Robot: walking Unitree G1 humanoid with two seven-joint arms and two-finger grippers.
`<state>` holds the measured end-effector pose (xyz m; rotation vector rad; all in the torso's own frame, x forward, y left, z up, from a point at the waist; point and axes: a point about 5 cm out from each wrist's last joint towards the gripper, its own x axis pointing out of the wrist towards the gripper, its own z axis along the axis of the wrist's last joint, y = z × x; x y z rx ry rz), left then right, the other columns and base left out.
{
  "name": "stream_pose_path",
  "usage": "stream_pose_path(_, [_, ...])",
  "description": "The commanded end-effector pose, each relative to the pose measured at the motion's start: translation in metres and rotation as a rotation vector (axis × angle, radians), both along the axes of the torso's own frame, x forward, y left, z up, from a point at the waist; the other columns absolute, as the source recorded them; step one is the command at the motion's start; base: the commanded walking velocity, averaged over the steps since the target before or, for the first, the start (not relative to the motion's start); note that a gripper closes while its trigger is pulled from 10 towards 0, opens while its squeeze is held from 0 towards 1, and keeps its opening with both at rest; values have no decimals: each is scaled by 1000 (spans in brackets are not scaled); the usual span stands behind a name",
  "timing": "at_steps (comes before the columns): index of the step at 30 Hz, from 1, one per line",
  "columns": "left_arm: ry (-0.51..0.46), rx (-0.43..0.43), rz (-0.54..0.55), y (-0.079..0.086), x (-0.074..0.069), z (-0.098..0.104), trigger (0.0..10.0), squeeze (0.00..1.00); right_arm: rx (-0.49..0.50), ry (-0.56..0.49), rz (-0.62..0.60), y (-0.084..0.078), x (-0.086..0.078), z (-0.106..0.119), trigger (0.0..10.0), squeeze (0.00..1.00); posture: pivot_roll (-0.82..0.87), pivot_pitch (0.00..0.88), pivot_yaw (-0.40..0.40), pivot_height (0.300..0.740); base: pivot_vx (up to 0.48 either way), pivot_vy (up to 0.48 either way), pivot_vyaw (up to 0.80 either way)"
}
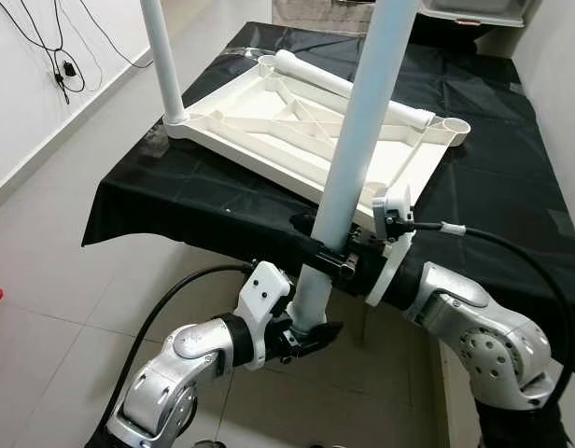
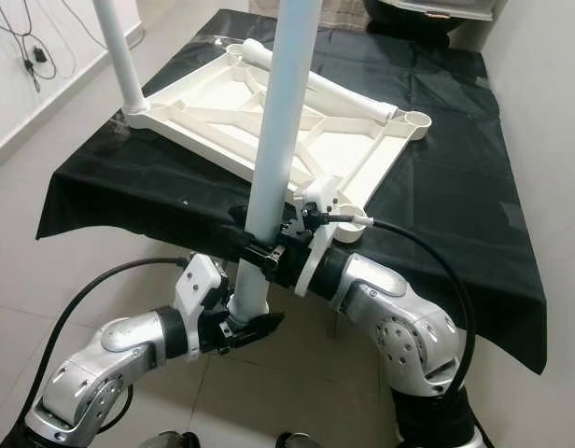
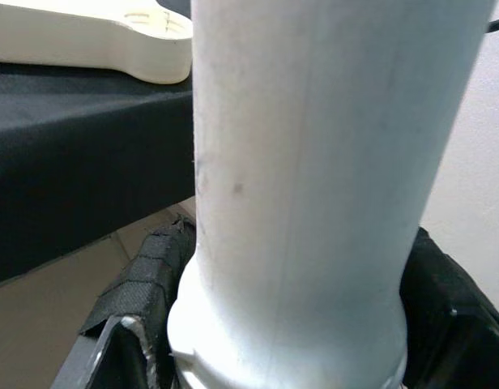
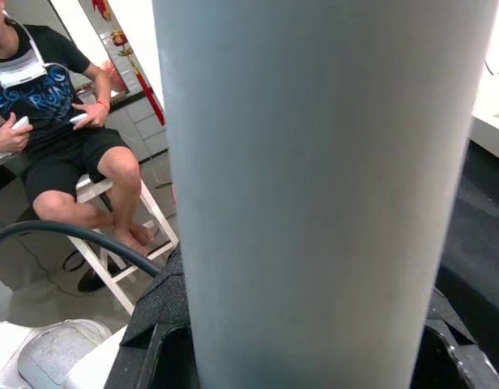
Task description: Building children table
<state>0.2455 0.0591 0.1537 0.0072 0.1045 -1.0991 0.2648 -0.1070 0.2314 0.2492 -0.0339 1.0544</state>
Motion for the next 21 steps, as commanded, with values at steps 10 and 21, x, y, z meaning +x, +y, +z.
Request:
stream_pose_path(10, [48, -12, -59, -8, -12, -3, 10000, 0, 12, -1, 22, 6, -3, -3, 0, 0, 53, 149, -44, 740, 0, 0, 0])
stream_pose_path(21, [14, 33, 26, 0, -6, -7, 10000, 0, 114, -58, -227, -25, 19, 16, 0, 0, 57, 127, -48, 740, 0, 0, 0])
